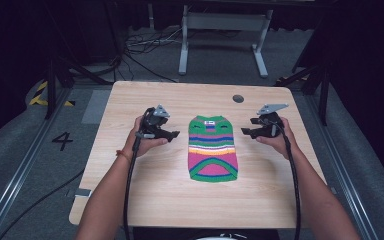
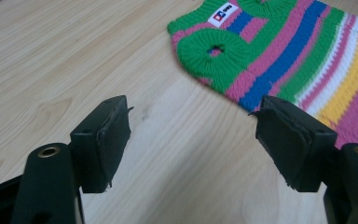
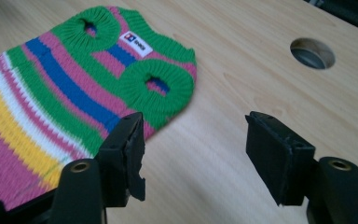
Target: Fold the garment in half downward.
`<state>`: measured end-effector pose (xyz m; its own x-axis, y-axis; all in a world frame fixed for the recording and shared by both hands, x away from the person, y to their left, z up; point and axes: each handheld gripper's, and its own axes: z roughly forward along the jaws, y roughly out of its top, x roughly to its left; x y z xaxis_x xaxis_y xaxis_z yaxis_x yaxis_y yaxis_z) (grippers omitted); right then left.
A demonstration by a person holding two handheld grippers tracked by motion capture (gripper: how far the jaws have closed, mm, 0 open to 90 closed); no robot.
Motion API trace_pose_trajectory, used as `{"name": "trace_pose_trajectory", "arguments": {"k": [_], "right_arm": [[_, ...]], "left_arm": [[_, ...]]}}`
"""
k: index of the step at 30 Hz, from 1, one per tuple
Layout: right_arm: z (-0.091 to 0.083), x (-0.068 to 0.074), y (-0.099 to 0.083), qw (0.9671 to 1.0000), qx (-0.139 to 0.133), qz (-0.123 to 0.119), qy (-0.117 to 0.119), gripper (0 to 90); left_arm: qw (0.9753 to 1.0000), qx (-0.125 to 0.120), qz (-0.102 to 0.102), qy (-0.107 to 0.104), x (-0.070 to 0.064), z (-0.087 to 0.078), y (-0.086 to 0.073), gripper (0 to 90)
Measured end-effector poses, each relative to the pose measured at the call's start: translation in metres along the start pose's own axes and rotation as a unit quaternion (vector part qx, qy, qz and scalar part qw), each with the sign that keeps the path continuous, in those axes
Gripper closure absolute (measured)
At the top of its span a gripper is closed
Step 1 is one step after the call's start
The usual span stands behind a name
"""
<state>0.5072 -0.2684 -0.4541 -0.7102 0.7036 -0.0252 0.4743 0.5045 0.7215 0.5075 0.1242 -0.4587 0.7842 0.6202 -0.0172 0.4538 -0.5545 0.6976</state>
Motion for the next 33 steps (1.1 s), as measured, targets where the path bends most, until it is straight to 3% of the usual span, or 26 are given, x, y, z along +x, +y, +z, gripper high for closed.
{"name": "trace_pose_trajectory", "arguments": {"k": [7,12,18,26,30,31,33], "right_arm": [[0.035,0.0,0.02,0.9999,0.015,0.001,0.0,40.4],[0.058,-0.003,0.025,0.9997,0.023,0.009,-0.001,42.1],[0.077,-0.003,0.028,0.9992,0.036,0.007,-0.015,51.1],[0.092,-0.004,0.029,0.999,0.036,0.01,-0.023,52.2],[0.095,-0.01,0.023,0.999,0.023,0.039,0.001,55.0],[0.095,-0.011,0.021,0.9984,0.017,0.054,0.011,58.2],[0.094,-0.01,0.02,0.9982,0.015,0.054,0.021,67.3]], "left_arm": [[0.9999,0.013,-0.011,0.0,0.004,0.041,0.022,26.8],[0.9992,0.018,-0.034,0.006,0.006,0.062,0.028,29.9],[0.9981,0.013,-0.058,0.013,0.011,0.078,0.03,34.0],[0.9963,-0.001,-0.086,0.011,0.012,0.098,0.032,37.4],[0.9965,-0.002,-0.082,0.019,0.007,0.1,0.033,36.7],[0.9966,0.001,-0.079,0.024,0.005,0.101,0.034,36.7],[0.9961,0.003,-0.083,0.028,0.004,0.101,0.035,37.4]]}}
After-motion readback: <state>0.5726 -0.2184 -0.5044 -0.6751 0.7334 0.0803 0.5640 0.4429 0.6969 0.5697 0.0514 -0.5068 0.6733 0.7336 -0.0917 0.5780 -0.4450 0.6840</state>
